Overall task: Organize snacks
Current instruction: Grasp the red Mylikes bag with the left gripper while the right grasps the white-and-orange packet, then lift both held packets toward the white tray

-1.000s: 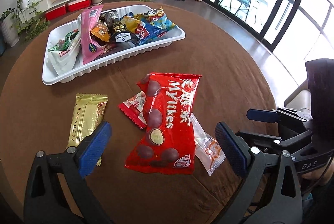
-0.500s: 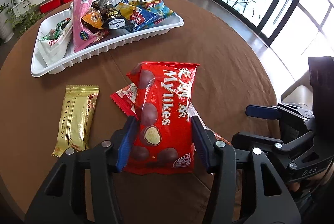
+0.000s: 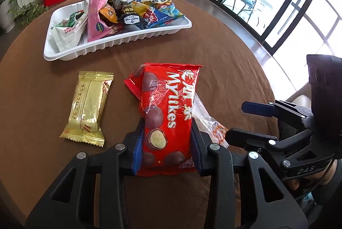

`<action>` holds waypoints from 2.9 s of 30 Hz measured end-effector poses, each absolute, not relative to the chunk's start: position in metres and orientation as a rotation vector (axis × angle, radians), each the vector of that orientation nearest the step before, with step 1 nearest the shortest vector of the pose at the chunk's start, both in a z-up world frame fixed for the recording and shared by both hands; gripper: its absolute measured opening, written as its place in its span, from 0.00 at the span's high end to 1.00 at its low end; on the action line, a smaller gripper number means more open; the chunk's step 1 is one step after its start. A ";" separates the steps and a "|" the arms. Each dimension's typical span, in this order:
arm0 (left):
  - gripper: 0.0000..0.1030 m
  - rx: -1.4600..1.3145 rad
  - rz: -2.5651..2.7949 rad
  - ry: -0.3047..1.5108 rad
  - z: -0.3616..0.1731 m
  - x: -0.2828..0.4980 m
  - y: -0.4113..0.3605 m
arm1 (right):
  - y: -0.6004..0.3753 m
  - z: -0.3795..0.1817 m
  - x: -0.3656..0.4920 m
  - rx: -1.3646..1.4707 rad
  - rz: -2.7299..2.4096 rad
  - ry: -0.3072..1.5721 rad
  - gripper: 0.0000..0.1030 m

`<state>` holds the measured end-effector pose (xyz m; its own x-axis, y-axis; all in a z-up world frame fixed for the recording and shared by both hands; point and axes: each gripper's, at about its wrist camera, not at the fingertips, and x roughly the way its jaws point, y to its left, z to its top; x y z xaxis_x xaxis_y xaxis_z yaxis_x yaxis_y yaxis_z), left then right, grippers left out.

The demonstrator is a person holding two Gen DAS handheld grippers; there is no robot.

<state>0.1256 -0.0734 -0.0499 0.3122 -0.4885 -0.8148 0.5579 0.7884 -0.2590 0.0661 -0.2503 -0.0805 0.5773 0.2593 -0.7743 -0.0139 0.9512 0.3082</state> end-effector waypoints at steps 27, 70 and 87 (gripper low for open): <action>0.67 -0.033 -0.642 1.048 -0.056 0.103 -0.032 | -0.188 -0.087 0.099 -0.108 0.175 1.046 0.67; 0.67 -0.069 -0.574 0.916 0.009 0.157 0.011 | -0.308 -0.023 0.109 0.254 0.140 0.914 0.79; 0.67 -0.038 -0.517 0.883 0.062 0.307 0.005 | -0.288 0.046 0.265 0.202 0.207 0.824 0.79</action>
